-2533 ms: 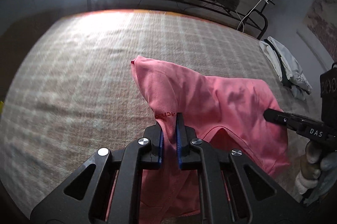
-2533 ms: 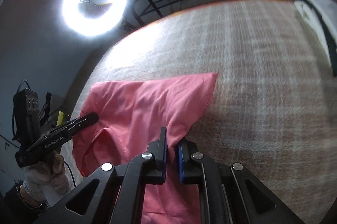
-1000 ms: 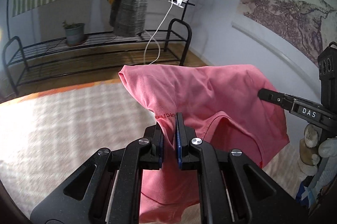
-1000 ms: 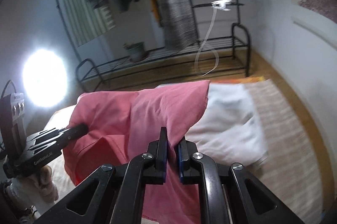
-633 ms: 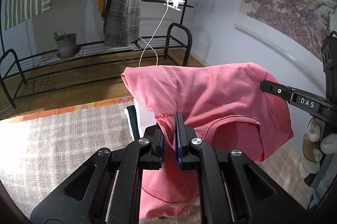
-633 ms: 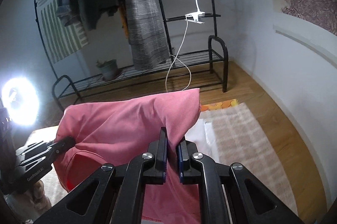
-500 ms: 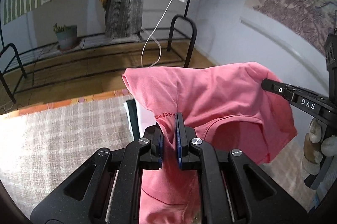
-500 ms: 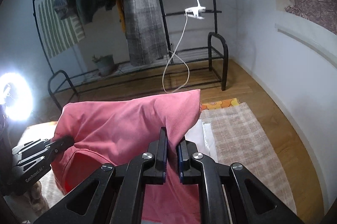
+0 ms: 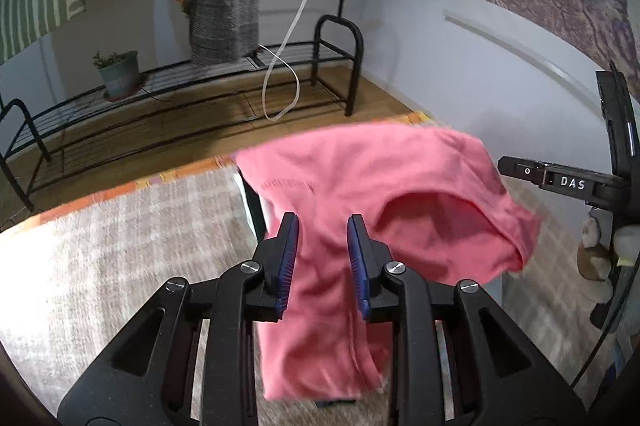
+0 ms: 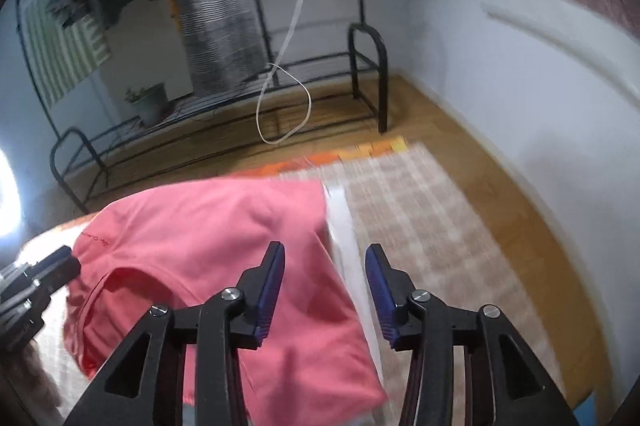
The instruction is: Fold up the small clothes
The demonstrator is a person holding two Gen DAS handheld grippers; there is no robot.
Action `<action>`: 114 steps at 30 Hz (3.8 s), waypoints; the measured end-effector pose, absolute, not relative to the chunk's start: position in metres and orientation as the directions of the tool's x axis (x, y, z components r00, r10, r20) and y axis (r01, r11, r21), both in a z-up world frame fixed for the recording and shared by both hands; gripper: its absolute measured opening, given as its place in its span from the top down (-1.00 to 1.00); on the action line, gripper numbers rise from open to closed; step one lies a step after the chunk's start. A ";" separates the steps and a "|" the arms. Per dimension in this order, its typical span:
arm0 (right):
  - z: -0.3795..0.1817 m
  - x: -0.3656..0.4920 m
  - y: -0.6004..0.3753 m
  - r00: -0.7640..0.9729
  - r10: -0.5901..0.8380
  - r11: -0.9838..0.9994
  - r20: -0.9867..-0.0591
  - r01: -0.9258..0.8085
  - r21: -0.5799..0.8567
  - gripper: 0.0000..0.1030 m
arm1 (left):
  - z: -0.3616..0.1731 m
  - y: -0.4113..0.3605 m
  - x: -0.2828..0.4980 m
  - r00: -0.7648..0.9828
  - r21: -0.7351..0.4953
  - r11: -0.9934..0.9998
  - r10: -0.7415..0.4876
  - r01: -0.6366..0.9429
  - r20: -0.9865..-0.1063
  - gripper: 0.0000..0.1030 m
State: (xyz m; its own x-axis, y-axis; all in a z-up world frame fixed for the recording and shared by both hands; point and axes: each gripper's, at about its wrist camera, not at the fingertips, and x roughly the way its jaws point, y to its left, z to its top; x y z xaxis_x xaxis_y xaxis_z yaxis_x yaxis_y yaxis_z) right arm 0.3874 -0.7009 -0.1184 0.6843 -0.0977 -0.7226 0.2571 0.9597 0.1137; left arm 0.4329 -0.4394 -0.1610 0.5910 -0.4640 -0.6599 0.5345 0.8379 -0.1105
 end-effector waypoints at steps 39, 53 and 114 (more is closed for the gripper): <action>0.007 0.232 -0.571 0.773 -0.115 0.983 -0.623 0.177 0.039 0.44 | -0.044 -0.298 0.266 0.643 -0.143 0.828 -0.519 0.543 -0.563 0.34; 0.036 0.142 -0.457 0.849 -0.111 0.987 -0.516 0.154 0.042 0.27 | -0.007 -0.221 0.164 0.688 -0.114 0.811 -0.553 0.574 -0.471 -0.20; -0.008 0.111 -0.426 0.869 -0.232 0.950 -0.437 0.299 0.092 -0.99 | -0.035 -0.193 0.118 0.764 -0.029 0.856 -0.476 0.517 -0.435 -1.00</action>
State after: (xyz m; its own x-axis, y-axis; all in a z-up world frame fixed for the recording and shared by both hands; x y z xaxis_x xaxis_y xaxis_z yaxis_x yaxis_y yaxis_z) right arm 0.1110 -0.4256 -0.0082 0.8694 -0.2316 -0.4365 0.2990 0.9499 0.0915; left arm 0.1180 -0.1930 -0.0346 0.7645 -0.4762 -0.4345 0.5166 0.8557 -0.0290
